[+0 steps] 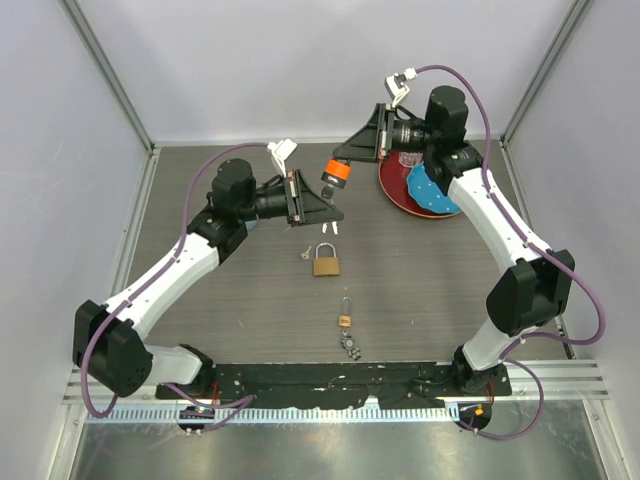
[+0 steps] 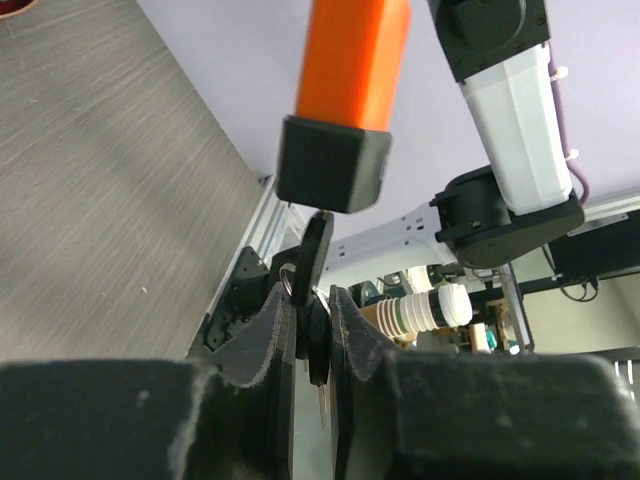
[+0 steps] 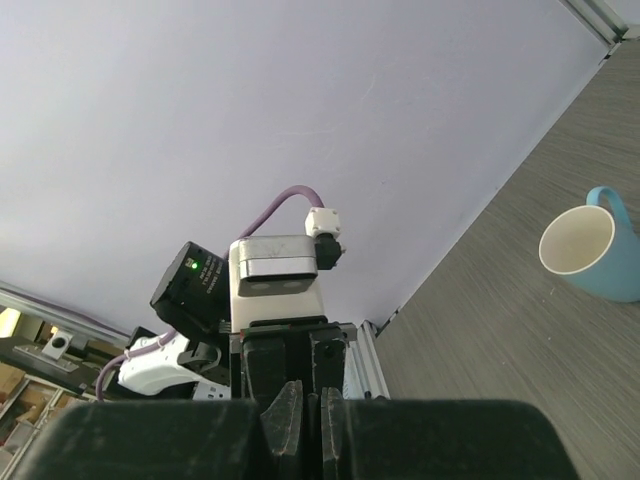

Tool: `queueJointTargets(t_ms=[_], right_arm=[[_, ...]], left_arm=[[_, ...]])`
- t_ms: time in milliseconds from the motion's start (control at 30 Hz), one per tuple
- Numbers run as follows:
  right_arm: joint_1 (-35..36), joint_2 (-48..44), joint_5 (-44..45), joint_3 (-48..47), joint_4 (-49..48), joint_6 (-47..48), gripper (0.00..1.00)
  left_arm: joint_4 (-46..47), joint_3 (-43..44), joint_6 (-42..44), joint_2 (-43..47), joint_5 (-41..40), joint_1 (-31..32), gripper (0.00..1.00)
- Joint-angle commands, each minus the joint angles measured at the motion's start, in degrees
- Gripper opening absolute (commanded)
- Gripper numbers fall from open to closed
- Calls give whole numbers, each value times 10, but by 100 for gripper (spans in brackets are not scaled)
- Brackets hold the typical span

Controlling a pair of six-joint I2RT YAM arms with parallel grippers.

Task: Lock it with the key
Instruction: Lock the lock.

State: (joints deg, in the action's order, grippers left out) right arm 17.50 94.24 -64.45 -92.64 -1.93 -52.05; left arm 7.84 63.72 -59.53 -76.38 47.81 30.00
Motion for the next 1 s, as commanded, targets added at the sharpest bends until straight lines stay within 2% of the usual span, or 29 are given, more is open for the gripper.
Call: queueJointTargets(t_ms=[0,133,433,633,967], right_arm=[[-4,-25,-6,-3,-53,-24,2],[-5,-27,-5,2,-56,-24,1],[-9,-22,-10,5,-75,-39,1],[-11,-15,-22,3,-112,-66,1],[-11,-12,-19,17,-114,-66,2]], left_arm=[[26,-13,-5,30,4,1,11],[22,-15,-5,32,5,1,0],[-2,-22,-3,47,15,1,0],[-31,-52,7,69,16,1,0],[-75,-92,35,107,13,2,0]])
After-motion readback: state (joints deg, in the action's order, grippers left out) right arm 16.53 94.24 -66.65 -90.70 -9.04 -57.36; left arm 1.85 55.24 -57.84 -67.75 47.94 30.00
